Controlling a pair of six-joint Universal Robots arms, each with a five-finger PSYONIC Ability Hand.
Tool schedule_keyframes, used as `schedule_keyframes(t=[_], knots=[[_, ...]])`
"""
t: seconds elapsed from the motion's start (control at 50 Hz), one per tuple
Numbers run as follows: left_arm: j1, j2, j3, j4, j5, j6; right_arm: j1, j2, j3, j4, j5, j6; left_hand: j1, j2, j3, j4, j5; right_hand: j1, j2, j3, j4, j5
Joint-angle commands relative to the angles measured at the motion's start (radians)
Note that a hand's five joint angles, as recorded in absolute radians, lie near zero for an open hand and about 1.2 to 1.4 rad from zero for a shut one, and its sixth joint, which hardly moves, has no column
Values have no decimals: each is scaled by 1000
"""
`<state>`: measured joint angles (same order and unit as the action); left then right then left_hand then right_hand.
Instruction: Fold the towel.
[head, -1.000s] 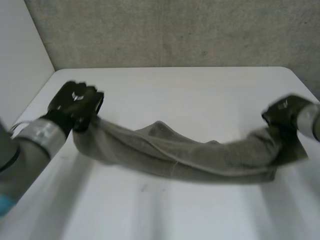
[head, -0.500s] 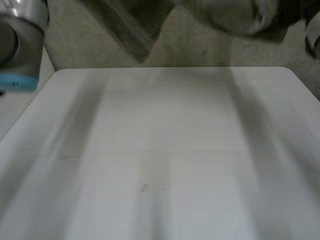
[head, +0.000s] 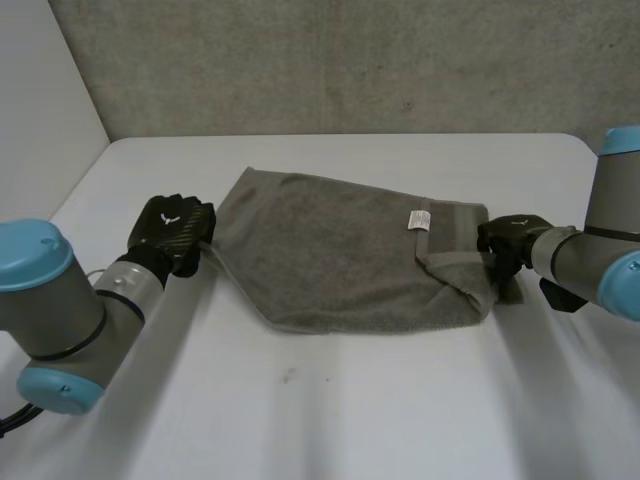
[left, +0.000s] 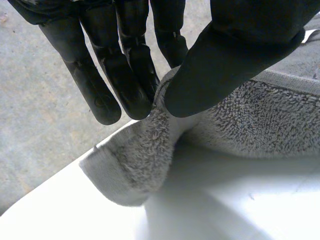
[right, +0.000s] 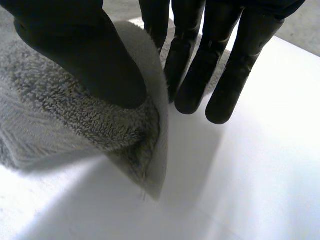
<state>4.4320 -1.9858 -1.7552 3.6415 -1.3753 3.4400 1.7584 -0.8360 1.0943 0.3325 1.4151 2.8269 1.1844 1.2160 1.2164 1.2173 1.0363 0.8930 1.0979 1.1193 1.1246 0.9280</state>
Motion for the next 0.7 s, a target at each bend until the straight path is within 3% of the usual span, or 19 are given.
schedule_keyframes(t=[0.02,0.14,0.42,0.52,0.7], knots=[[6,94,-69,-6,-4,7,-34,-61,48,-4,10,-11,212,180,180,179,185,-354,-559,-580,-586,-564],[-22,200,-104,-36,-5,4,-79,-182,119,-38,21,-15,212,180,180,179,185,-704,-909,-931,-936,-914],[-112,476,-38,-225,-11,-78,-60,-538,432,-159,7,-14,212,180,180,179,185,-718,-923,-945,-950,-928],[-143,541,19,-276,-14,-117,136,-615,536,-191,1,181,212,180,180,179,185,-718,-923,-945,-950,-928],[-235,547,112,-310,-47,-127,291,-609,604,-228,7,373,212,180,180,179,185,-579,-784,-805,-811,-789]])
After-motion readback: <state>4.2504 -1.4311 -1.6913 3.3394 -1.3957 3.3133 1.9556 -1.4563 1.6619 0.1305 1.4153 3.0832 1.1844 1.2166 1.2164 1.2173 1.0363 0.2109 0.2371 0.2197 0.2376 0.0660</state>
